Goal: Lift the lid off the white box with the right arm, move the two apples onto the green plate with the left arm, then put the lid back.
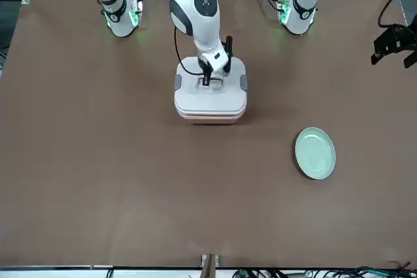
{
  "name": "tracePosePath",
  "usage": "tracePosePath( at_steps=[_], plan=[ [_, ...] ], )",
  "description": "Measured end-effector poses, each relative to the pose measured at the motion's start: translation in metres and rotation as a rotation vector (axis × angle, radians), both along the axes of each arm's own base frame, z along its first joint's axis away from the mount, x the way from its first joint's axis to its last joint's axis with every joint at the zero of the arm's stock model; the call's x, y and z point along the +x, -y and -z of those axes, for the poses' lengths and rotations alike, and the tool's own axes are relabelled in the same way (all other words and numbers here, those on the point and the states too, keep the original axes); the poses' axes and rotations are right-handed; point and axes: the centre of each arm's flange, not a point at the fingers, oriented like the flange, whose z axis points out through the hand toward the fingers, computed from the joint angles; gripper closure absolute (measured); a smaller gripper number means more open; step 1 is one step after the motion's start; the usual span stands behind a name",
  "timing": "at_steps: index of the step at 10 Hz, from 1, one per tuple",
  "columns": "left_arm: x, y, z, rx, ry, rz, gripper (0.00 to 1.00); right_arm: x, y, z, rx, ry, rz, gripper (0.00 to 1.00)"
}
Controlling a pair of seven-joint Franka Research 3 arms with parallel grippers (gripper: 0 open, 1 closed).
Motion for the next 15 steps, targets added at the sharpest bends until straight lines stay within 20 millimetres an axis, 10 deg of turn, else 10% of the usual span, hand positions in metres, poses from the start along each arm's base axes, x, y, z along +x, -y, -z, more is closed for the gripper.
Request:
tracePosePath(
  at_steps=[8, 15],
  plan=[
    [0.0, 0.001, 0.0, 0.0, 0.001, 0.001, 0.0, 0.101, 0.135, -0.067, -0.014, -0.03, 0.086, 0.93],
    [0.0, 0.001, 0.0, 0.0, 0.001, 0.003, 0.0, 0.146, 0.22, -0.071, -0.024, -0.069, 0.051, 0.93]
  ],
)
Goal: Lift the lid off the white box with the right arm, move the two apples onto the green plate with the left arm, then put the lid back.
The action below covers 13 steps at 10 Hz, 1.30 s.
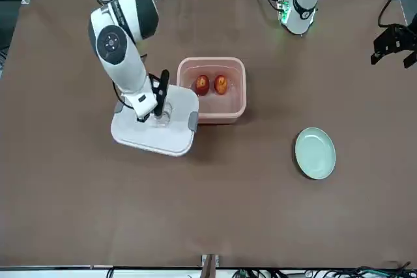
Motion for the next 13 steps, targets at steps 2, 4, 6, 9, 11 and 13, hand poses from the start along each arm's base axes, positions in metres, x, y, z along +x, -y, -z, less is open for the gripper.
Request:
tracePosePath(
  at_steps=[2, 4, 6, 9, 11, 13],
  plan=[
    [0.0, 0.005, 0.0, 0.0, 0.0, 0.01, 0.0, 0.007, 0.018, 0.0, -0.002, -0.015, -0.02, 0.93],
    [-0.002, 0.037, 0.0, 0.0, 0.0, 0.067, 0.0, 0.012, 0.032, -0.001, 0.0, -0.02, -0.037, 0.93],
    [-0.011, 0.106, 0.003, 0.0, -0.007, 0.171, 0.0, 0.015, 0.043, -0.004, 0.002, -0.025, -0.056, 0.93],
    [-0.039, 0.216, 0.018, 0.004, -0.036, 0.091, 0.0, 0.023, 0.068, -0.007, 0.004, -0.028, -0.055, 0.93],
    [-0.052, 0.305, 0.05, -0.041, -0.034, 0.09, 0.0, 0.029, 0.083, -0.007, 0.005, -0.027, -0.065, 0.93],
    [-0.064, 0.376, 0.084, -0.103, -0.043, 0.145, 0.0, 0.035, 0.102, -0.007, -0.007, -0.024, -0.083, 0.93]
  ],
)
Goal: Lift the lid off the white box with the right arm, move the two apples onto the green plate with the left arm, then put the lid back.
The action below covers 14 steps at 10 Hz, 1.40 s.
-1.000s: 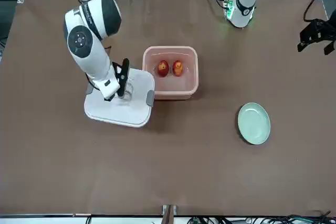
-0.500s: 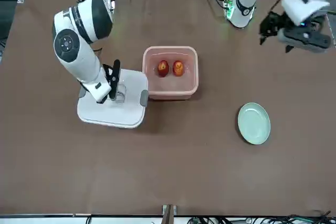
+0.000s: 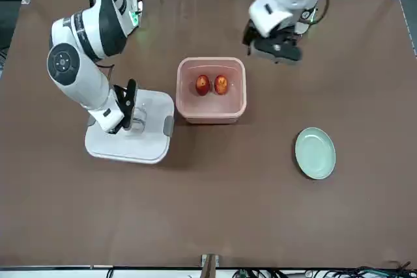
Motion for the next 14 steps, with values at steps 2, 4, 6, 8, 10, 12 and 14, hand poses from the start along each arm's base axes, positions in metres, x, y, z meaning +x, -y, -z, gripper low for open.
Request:
tracePosePath(
  at_steps=[2, 4, 6, 8, 10, 12, 14],
  plan=[
    [-0.002, 0.037, 0.034, -0.021, -0.012, 0.031, 0.0, 0.004, 0.013, 0.0, -0.011, 0.003, -0.016, 0.93],
    [-0.005, 0.062, 0.06, 0.007, -0.005, 0.032, 0.0, 0.007, 0.024, 0.0, -0.016, 0.003, -0.027, 0.93],
    [-0.025, 0.09, 0.078, 0.081, 0.034, -0.015, 0.0, 0.01, 0.035, 0.001, -0.016, 0.001, -0.03, 0.93],
    [-0.058, 0.137, 0.105, 0.094, 0.06, -0.057, 0.0, 0.012, 0.046, 0.001, -0.015, -0.001, -0.037, 0.93],
    [-0.061, 0.154, 0.141, 0.101, 0.034, -0.073, 0.0, 0.014, 0.052, 0.001, -0.014, -0.002, -0.038, 0.93],
    [-0.057, 0.168, 0.18, 0.075, -0.004, -0.073, 0.0, 0.014, 0.052, 0.001, -0.014, -0.002, -0.037, 0.93],
    [-0.063, 0.184, 0.221, 0.085, -0.024, -0.081, 0.0, 0.015, 0.055, 0.001, -0.013, -0.002, -0.041, 0.93]
  ],
)
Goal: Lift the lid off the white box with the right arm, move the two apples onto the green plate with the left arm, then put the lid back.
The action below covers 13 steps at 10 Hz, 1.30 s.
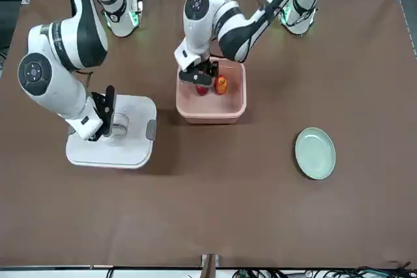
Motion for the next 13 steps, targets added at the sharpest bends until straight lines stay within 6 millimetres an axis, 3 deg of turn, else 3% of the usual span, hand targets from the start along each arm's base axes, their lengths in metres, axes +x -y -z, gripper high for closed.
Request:
tracePosePath(
  at_steps=[3, 6, 9, 13],
  plan=[
    [-0.005, 0.014, 0.036, -0.025, -0.022, -0.018, 0.0, 0.001, 0.007, 0.001, 0.001, -0.006, -0.012, 0.93],
    [-0.011, 0.014, 0.074, 0.027, -0.025, -0.071, 0.0, 0.003, 0.017, 0.001, 0.002, -0.01, -0.012, 0.93],
    [-0.048, 0.015, 0.111, 0.09, -0.035, -0.091, 0.0, 0.003, 0.019, 0.001, 0.003, -0.011, -0.016, 0.93],
    [-0.085, 0.018, 0.141, 0.09, -0.03, -0.103, 0.0, 0.003, 0.018, 0.001, 0.003, -0.011, -0.018, 0.93]
  ],
)
